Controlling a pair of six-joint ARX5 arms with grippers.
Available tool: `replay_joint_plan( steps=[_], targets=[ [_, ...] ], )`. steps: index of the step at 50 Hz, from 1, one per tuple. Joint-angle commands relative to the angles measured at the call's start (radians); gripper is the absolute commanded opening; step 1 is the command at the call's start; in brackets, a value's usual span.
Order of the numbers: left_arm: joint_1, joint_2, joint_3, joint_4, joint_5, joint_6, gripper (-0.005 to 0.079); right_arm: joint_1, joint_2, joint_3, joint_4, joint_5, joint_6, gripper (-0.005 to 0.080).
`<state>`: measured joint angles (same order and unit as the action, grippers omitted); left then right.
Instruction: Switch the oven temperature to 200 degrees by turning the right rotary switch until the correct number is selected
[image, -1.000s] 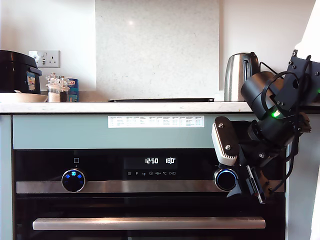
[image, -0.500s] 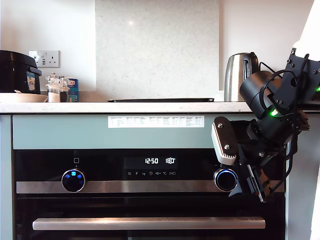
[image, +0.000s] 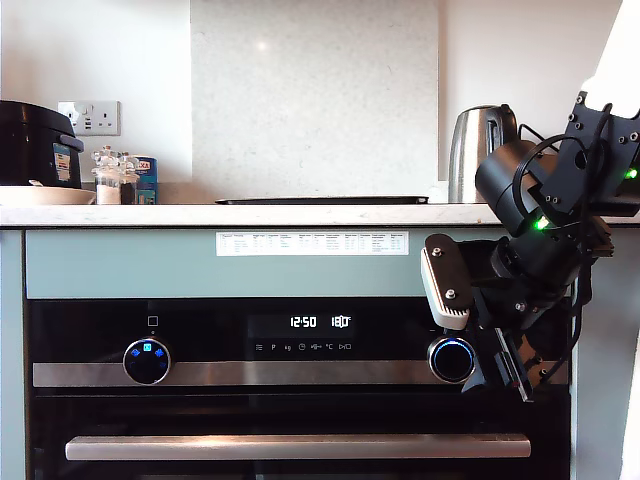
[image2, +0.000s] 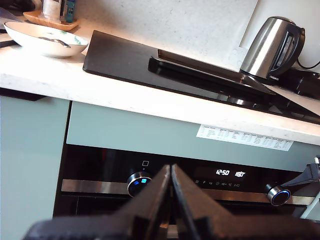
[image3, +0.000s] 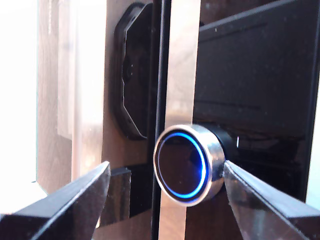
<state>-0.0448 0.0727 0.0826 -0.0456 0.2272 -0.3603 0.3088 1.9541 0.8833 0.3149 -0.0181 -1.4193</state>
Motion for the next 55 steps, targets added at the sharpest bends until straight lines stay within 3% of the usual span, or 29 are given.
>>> replay_joint_plan(
  steps=[1,36,55],
  targets=[
    [0.003,-0.001,0.013,0.008,0.000,0.002,-0.0022,-0.004,0.018,-0.018,-0.031,0.003,-0.002,0.0653],
    [0.003,-0.001,0.013,0.008,0.000,0.028,-0.0022,-0.010,0.018,-0.018,-0.080,0.008,0.005,0.0653],
    [0.003,-0.001,0.013,0.008,0.000,0.028,-0.0022,-0.011,0.018,-0.018,-0.063,0.095,0.006,0.0653]
  ],
)
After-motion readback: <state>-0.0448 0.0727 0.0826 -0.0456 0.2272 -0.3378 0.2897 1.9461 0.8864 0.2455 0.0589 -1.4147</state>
